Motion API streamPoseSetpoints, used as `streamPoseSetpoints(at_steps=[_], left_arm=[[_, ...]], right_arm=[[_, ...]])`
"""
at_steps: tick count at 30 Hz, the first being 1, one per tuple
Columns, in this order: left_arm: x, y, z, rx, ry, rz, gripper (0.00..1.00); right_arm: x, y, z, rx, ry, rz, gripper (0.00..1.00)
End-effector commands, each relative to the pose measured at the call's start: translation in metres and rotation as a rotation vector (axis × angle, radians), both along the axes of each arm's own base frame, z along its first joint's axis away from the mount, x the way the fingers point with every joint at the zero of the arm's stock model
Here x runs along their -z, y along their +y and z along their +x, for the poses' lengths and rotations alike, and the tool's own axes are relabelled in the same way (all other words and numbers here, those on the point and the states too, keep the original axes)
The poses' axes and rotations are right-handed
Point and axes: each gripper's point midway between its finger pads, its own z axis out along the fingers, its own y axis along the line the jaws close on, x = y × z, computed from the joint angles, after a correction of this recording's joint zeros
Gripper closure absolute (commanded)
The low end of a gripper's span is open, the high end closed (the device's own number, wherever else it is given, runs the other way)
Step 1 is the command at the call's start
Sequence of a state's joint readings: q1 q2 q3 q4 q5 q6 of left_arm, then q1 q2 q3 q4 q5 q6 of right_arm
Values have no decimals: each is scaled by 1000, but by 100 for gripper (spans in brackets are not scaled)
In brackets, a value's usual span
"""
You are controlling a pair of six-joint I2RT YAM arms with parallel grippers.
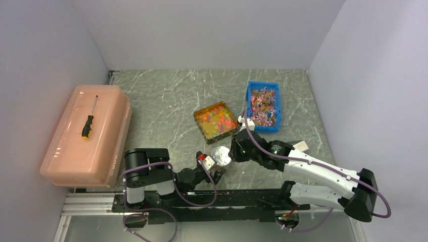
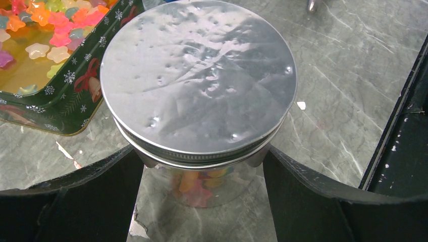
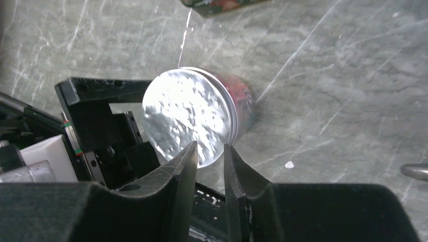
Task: Pack the candies
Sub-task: Screw the bottle lid onto the packing bottle.
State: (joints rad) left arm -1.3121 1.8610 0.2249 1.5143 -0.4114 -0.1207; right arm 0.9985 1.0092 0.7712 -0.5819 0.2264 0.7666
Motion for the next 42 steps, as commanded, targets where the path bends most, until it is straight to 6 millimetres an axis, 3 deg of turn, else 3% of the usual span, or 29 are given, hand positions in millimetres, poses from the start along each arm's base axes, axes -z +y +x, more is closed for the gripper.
streamPoseSetpoints(at_steps=[1,12,16,23,35,39,42], left_arm=[[-32,-7,1,6,-12,-152,21],[-31,-7,-1,16,-8,-151,24],[-31,-7,-1,17,-8,-151,25],[-30,-8,-1,17,-7,-149,25],[-29,-6,-1,9,-6,-147,24],[-29,-5,-1,9,-4,-146,24],[-28,-5,0,7,-5,-143,24]], right_arm=[[-22,-3,20,16,-93,-63,69],[-19,3,53,3,-110,-57,66],[-20,10,55,-22,-105,-37,67],[-38,26,54,-72,-111,36,80],[14,39,49,-96,3,11,94],[23,35,47,-91,24,-21,95],[15,35,49,-89,8,-17,96]])
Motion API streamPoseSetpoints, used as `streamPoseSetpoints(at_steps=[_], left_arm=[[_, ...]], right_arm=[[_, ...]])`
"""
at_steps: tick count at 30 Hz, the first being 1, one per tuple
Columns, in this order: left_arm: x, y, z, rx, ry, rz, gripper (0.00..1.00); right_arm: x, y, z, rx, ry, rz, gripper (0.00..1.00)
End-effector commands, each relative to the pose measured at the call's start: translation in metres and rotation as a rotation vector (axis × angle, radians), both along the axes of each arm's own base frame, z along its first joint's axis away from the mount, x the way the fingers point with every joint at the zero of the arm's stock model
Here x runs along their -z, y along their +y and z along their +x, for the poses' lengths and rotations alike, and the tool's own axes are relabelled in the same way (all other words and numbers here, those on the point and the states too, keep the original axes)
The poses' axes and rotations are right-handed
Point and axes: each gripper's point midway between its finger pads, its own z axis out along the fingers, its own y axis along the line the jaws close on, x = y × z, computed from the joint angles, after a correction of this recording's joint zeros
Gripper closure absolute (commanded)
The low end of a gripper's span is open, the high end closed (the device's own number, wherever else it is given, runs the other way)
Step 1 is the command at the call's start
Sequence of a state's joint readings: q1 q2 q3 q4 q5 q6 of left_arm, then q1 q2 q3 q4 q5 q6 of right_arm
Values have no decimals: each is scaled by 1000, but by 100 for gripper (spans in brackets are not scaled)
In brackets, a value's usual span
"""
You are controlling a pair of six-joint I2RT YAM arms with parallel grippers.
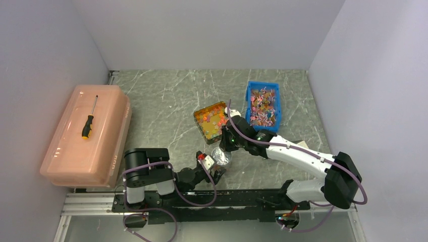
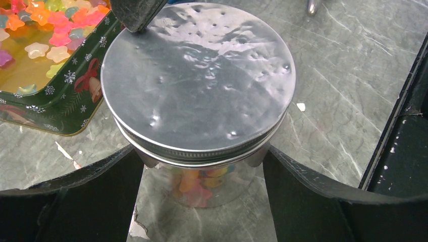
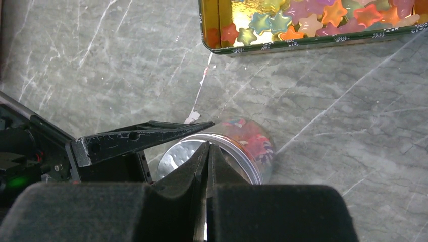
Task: Pack the candies
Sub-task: Screw the bottle lid onto the packing bottle.
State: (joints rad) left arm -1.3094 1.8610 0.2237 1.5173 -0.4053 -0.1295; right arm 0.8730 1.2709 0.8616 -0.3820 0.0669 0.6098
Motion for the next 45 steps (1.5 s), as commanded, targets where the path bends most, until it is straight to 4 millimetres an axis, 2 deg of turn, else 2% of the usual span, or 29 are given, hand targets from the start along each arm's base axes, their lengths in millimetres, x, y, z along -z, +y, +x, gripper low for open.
streamPoseSetpoints(at_steps=[1,6,9,11,17,20,23,27,31,34,40,45], left_arm=[[-28,-5,0,4,-12,-138,24],[-28,-6,0,6,-11,-138,24],[-28,-5,0,5,-11,-137,24],[-27,-5,0,4,-9,-136,24],[-26,-5,0,4,-9,-134,24],[-26,-6,0,4,-6,-136,24],[-26,-6,0,6,-4,-136,24],[-26,-7,0,6,-5,-137,24],[-26,-6,0,4,-5,-136,24],[-26,-6,0,5,-4,-137,24],[-26,-6,-1,7,-4,-137,24],[-26,-7,-1,12,-3,-138,25]], right_arm=[[-2,-5,0,7,-5,-19,96],[-35,-3,4,6,-59,19,96],[-47,-2,2,2,-74,62,95],[-43,-4,-2,3,-63,69,95],[14,-18,-19,32,50,1,96],[27,-20,-25,34,86,-4,96],[23,-20,-25,33,77,5,96],[0,-19,-19,35,26,21,95],[-24,-18,-11,38,-25,35,90],[-35,-21,-6,50,-60,25,82],[-33,-31,3,77,-86,-35,71],[-16,-37,9,83,-72,-64,69]])
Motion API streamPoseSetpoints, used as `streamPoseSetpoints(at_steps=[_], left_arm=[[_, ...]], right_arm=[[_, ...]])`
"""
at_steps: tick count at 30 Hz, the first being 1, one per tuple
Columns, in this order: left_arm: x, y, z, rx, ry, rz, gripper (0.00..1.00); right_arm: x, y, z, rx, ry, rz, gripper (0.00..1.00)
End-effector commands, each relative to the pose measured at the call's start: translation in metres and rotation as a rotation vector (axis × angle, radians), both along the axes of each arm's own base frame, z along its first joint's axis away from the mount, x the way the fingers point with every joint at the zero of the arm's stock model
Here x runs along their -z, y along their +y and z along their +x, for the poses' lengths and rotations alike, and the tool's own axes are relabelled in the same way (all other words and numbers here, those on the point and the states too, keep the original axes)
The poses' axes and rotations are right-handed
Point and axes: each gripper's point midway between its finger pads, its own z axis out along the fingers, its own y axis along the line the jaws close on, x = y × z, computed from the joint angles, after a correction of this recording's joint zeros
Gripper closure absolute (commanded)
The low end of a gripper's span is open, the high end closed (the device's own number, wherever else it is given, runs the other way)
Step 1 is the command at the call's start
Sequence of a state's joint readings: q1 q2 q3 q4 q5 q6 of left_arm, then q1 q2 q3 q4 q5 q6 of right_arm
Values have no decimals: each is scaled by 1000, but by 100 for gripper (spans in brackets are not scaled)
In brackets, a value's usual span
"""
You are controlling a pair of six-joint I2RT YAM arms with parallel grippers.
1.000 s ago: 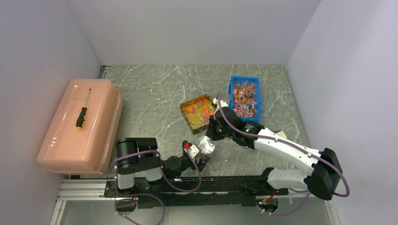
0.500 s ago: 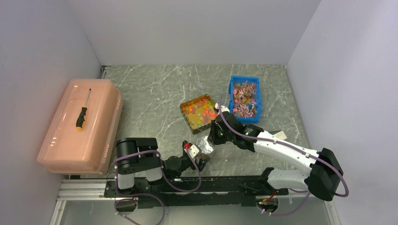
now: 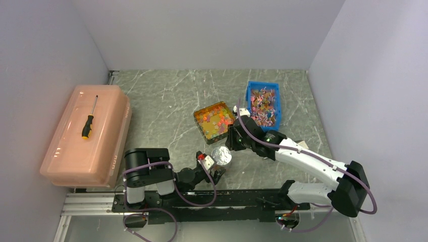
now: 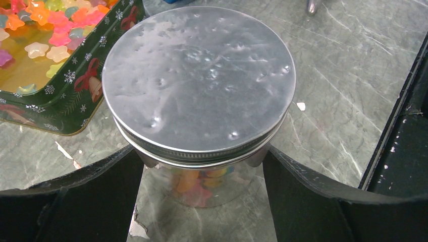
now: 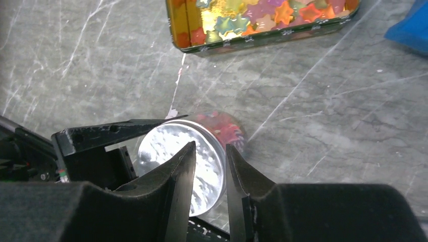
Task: Pack the candies
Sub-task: Screw the bottle lid onto the packing bottle.
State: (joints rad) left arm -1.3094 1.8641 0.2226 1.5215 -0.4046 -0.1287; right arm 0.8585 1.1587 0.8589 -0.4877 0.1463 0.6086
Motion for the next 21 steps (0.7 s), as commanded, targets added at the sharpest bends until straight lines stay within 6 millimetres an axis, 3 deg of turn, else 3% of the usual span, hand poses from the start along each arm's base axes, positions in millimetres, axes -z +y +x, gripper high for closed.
streamPoseSetpoints(at_steps=[1,16,21], left_arm=[[-27,-7,-1,12,-4,-138,26],[-26,-8,-1,15,-3,-137,27],[-26,-8,-1,16,-3,-137,27]], right_arm=[[4,-9,11,15,-16,-28,69],[30,-3,-12,-39,76,33,75],[21,-10,-10,6,42,50,74]])
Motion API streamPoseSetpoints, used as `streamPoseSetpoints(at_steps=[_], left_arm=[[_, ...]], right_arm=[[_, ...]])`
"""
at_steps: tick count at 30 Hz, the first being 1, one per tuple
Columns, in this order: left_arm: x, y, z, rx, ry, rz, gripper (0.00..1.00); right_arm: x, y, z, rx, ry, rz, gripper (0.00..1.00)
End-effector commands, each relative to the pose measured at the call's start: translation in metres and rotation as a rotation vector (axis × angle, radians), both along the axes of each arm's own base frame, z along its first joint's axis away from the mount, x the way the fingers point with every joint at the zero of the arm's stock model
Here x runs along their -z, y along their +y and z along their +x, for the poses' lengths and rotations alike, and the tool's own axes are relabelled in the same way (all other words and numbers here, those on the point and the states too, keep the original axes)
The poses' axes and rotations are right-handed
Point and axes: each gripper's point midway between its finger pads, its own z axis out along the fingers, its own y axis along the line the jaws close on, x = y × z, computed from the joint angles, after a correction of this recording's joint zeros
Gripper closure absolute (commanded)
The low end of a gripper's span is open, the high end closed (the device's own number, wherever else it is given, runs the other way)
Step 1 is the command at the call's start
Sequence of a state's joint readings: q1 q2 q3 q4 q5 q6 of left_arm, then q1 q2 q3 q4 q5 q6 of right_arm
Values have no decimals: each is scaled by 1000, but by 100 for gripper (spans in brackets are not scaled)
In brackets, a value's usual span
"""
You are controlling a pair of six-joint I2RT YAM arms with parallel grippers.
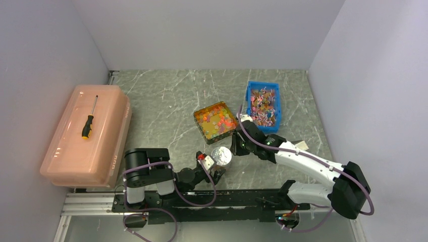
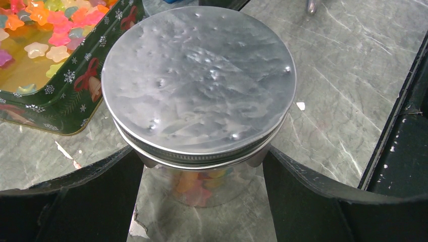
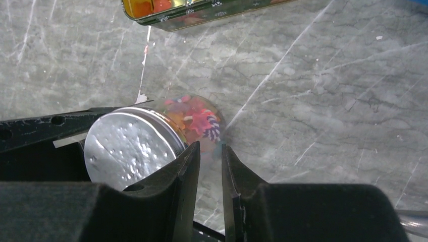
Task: Pack the candies
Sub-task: Screw the bottle lid onto the packing bottle.
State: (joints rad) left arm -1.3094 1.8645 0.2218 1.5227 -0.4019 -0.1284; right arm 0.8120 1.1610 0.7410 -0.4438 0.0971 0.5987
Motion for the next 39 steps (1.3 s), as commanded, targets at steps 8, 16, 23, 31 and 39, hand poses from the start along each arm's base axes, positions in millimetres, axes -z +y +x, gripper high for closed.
streamPoseSetpoints(at_steps=[8,16,23,31,39], left_arm=[[-26,-9,-1,17,-4,-134,27],[-25,-8,-1,12,-2,-130,27],[-25,-7,1,3,-2,-129,27],[-19,-13,6,-19,9,-83,32],[-17,-11,11,-51,14,-74,34]], right_arm=[[-50,9,4,15,-103,139,73],[-28,23,0,-26,-32,148,74],[-19,23,-7,-38,-2,148,82],[-2,19,-33,-46,60,153,92],[2,17,-52,-18,80,174,93]])
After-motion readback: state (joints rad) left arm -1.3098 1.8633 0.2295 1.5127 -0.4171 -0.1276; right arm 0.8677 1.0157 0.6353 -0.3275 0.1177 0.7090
